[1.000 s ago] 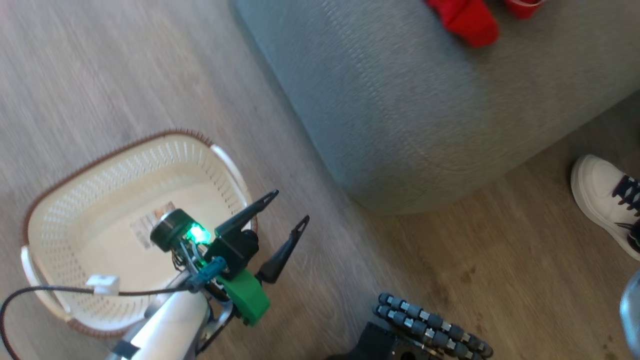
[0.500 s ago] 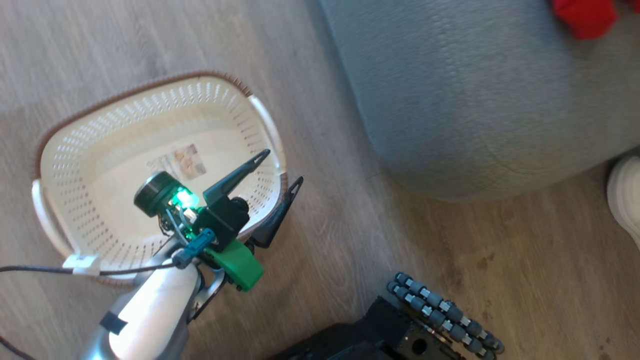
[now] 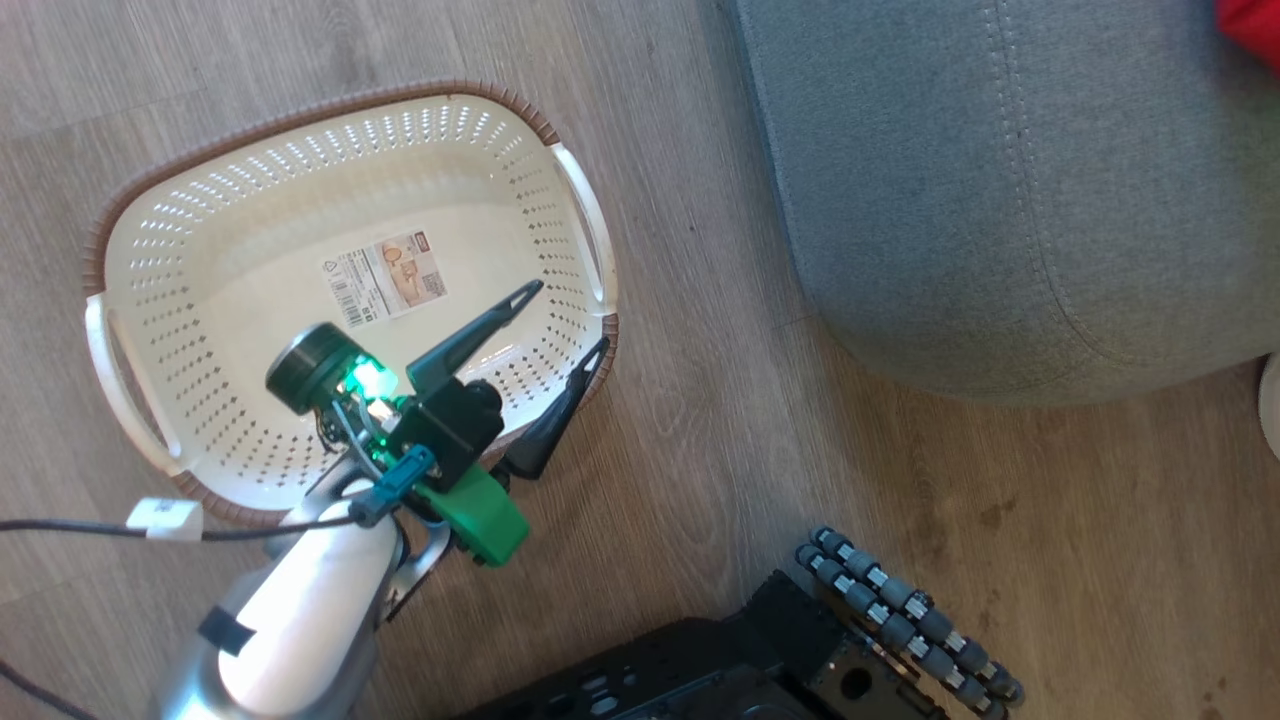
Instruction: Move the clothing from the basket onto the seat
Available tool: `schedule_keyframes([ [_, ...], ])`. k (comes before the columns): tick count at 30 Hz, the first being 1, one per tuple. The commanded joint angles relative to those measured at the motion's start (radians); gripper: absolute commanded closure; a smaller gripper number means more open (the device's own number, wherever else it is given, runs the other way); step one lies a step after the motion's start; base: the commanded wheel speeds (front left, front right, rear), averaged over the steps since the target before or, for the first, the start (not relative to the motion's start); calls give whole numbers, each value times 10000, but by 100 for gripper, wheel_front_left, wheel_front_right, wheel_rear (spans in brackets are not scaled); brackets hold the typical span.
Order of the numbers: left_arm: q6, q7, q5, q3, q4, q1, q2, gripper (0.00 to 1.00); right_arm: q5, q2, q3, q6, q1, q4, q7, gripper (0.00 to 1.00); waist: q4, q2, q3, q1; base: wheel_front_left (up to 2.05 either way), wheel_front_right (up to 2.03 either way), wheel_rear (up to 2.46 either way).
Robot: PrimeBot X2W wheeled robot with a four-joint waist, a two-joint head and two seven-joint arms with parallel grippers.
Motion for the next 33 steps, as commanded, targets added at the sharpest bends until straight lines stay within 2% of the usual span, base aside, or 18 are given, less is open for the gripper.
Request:
schedule_keyframes([
  [1, 11, -51, 46, 224, -294, -116, 35, 0, -245, -224, -43, -2, -48, 0, -63, 100, 14, 1, 12, -1, 0, 0, 0],
  [6, 8, -51, 51, 271, -281, -189, -61, 0, -545, -257, -171, -2, -109, 500, -63, 100, -3, 1, -83, -1, 0, 0, 0],
  [7, 7, -51, 51, 268, -266, -189, -82, 0, -569, -248, -196, -2, -145, 530, -63, 88, -13, 1, -133, -1, 0, 0, 0],
  [8, 6, -51, 50, 262, -248, -190, -103, 0, -531, -211, -219, -2, -201, 546, -63, 58, -20, 1, -192, -1, 0, 0, 0],
  [9, 5, -51, 41, 258, -226, -188, -128, 0, -497, -185, -213, -2, -243, 558, -63, 13, -31, 1, -263, -1, 0, 0, 0],
  [10, 4, -51, 32, 255, -201, -184, -154, 0, -482, -187, -188, -2, -262, 554, -63, 0, -42, 1, -342, -1, 0, 0, 0],
  [22, -9, -51, -175, 95, 243, -63, -775, 0, -662, -433, 579, -2, -84, 693, -63, 0, -73, 1, -1895, -1, 0, 0, 0],
  [25, -11, -51, -283, 129, 394, 38, -1082, 0, -593, -394, 1077, -2, -45, 707, -63, 0, -19, 1, -2521, -1, 0, 0, 0],
  [33, -15, -51, -652, 404, 607, 422, -1696, 0, 497, -398, 2853, -2, 573, -37, -63, 0, 191, 1, -4004, -1, 0, 0, 0],
])
